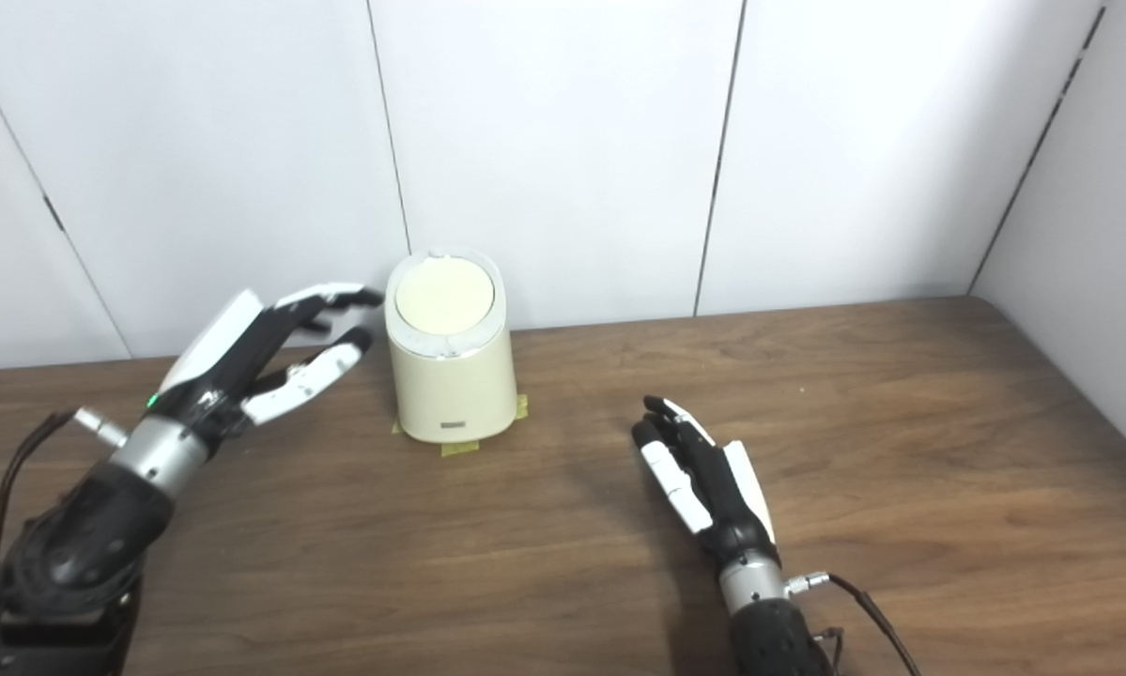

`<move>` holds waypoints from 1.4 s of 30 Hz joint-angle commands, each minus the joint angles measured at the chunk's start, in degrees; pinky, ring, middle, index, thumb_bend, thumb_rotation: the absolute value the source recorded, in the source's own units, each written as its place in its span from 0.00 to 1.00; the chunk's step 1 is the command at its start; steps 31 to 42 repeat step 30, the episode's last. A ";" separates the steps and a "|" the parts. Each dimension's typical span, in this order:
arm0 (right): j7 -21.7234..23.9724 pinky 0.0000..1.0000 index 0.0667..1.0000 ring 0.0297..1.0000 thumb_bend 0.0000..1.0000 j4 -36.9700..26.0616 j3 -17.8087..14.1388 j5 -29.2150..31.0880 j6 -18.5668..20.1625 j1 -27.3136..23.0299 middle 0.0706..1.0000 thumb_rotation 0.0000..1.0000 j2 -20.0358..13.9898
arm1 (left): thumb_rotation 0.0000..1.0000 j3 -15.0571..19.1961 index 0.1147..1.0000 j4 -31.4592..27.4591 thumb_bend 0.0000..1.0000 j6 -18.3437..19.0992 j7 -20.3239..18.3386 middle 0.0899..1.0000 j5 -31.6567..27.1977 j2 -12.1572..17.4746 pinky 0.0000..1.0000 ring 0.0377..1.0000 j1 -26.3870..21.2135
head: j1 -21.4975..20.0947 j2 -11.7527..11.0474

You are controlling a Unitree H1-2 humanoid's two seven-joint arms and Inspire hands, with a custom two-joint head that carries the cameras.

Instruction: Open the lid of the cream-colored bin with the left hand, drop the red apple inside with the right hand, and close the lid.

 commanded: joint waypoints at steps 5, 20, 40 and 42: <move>1.39 0.79 0.87 0.86 0.56 -1.80 -1.13 4.01 -2.87 -2.14 0.86 1.00 -0.03 | 0.80 8.25 0.84 2.39 0.41 0.96 5.43 0.85 -13.39 -3.01 0.84 0.85 5.60 | -0.02 -0.18; 1.86 0.82 0.88 0.88 0.55 -1.89 -1.47 5.84 -2.64 -2.17 0.87 1.00 -0.13 | 0.78 12.78 0.90 17.80 0.39 -12.94 12.51 0.90 -23.82 -6.13 0.91 0.89 14.85 | 0.01 -0.92; 1.88 0.81 0.88 0.87 0.55 -1.05 -1.52 5.98 -3.72 -2.51 0.86 1.00 -0.41 | 0.82 12.06 0.90 23.66 0.41 -17.71 13.99 0.90 -25.51 -5.77 0.90 0.89 15.44 | 0.61 -0.73; 1.88 0.81 0.88 0.87 0.55 -1.05 -1.52 5.98 -3.72 -2.51 0.86 1.00 -0.41 | 0.82 12.06 0.90 23.66 0.41 -17.71 13.99 0.90 -25.51 -5.77 0.90 0.89 15.44 | 0.61 -0.73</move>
